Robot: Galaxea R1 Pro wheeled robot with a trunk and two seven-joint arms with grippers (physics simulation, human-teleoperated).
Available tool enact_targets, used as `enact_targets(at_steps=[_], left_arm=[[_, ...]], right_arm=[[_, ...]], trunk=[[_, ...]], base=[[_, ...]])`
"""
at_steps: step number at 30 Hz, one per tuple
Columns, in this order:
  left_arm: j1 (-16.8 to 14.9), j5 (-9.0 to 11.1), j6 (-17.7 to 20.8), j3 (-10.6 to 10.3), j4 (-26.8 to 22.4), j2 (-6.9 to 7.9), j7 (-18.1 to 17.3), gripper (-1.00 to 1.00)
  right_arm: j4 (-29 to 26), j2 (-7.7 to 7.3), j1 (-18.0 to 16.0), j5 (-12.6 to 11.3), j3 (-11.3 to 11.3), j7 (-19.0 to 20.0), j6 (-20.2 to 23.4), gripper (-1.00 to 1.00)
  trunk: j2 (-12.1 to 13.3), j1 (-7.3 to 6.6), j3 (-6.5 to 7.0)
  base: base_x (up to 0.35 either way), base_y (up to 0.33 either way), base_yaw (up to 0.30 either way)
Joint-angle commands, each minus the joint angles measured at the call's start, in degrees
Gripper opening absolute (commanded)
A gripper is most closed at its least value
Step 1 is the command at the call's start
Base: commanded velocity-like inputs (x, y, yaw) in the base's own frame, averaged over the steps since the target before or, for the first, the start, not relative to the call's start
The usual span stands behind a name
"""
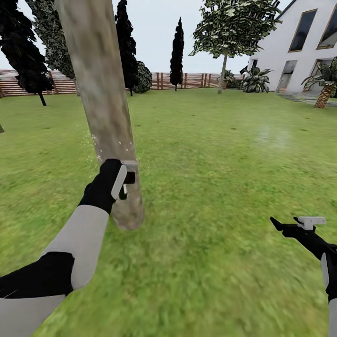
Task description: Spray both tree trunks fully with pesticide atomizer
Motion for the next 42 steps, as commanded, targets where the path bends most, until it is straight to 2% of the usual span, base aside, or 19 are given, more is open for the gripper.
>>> enact_targets(at_steps=[1,2,3,5,9,11,13,15,16,18,29,36,38,42], left_arm=[[-0.04,-0.07,-0.12,0.06,0.26,0.06,0.07,-1.0],[0.35,-0.09,-0.34,0.07,0.5,0.23,0.15,-1.0],[3.31,-0.16,-0.84,0.06,0.68,0.48,0.23,-1.0],[9.78,-0.17,-6.36,0.05,0.82,0.65,0.2,-1.0],[17.07,-0.19,-11.16,0.02,0.86,1.0,0.22,-1.0],[20.18,-0.15,-17.25,0.01,0.9,1.05,0.15,-1.0],[22.42,-0.05,-21.65,-0.2,1.72,1.07,0.16,-1.0],[23.47,-0.09,-23.23,-0.25,4.12,1.07,0.12,-1.0],[23.99,-0.1,-26.47,-0.25,6.15,1.07,0.12,-1.0],[24.33,-0.1,-29.86,-0.01,8.88,1.11,0.11,-1.0],[24.39,0.07,-30.64,-0.09,8.94,0.98,0.22,-1.0],[24.39,0.07,-30.68,-0.25,9.3,0.89,0.2,-1.0],[25.04,0.14,-30.69,-0.33,8.64,1.42,-0.46,-1.0],[26.35,0.22,-31.28,-0.33,9.29,0.58,0.17,-1.0]], right_arm=[[0.0,0.0,0.0,0.0,0.0,0.0,0.0,1.0],[0.0,0.0,0.0,0.0,0.01,0.0,-0.02,1.0],[0.0,0.0,0.0,0.0,0.01,0.0,-0.01,1.0],[0.07,0.0,0.0,0.0,0.02,0.0,-0.05,1.0],[0.09,0.04,0.0,0.0,0.05,0.0,-0.07,1.0],[0.09,0.08,0.0,0.0,0.09,0.06,-0.08,1.0],[0.03,0.08,0.0,0.0,0.1,0.08,-0.09,1.0],[0.12,0.09,0.0,0.0,0.1,0.05,-0.09,1.0],[0.24,0.09,0.0,0.03,0.1,0.02,-0.09,1.0],[0.46,0.16,0.0,0.08,0.12,0.0,-0.09,1.0],[0.49,0.17,0.0,0.02,0.09,-0.17,-0.03,1.0],[0.59,0.52,0.0,0.09,0.11,-0.26,-0.12,1.0],[1.24,1.17,0.0,0.23,-0.31,-0.2,-0.11,1.0],[1.07,2.47,0.0,0.25,-0.25,-0.18,0.63,1.0]], trunk=[[0.0,0.0,0.0],[0.0,0.0,0.0],[0.0,0.0,0.0],[0.0,0.0,0.0],[0.0,0.0,0.0],[0.0,0.0,0.0],[0.0,0.0,0.0],[0.0,0.0,0.0],[0.0,0.0,0.0],[0.0,0.0,0.0],[0.0,0.0,-0.24],[0.0,0.0,-0.3],[0.0,0.0,-0.3],[0.0,0.0,-0.3]], base=[[0.0,0.0,0.0],[0.0,0.0,0.0],[0.0,0.0,0.0],[0.0,0.0,0.0],[0.0,0.0,0.0],[0.0,0.0,0.0],[0.0,-0.07,0.0],[0.0,-0.23,0.0],[0.0,-0.26,0.111],[0.0,-0.267,0.224],[0.182,-0.213,0.258],[0.058,-0.259,0.022],[0.0,0.0,0.0],[0.0,0.0,0.0]])
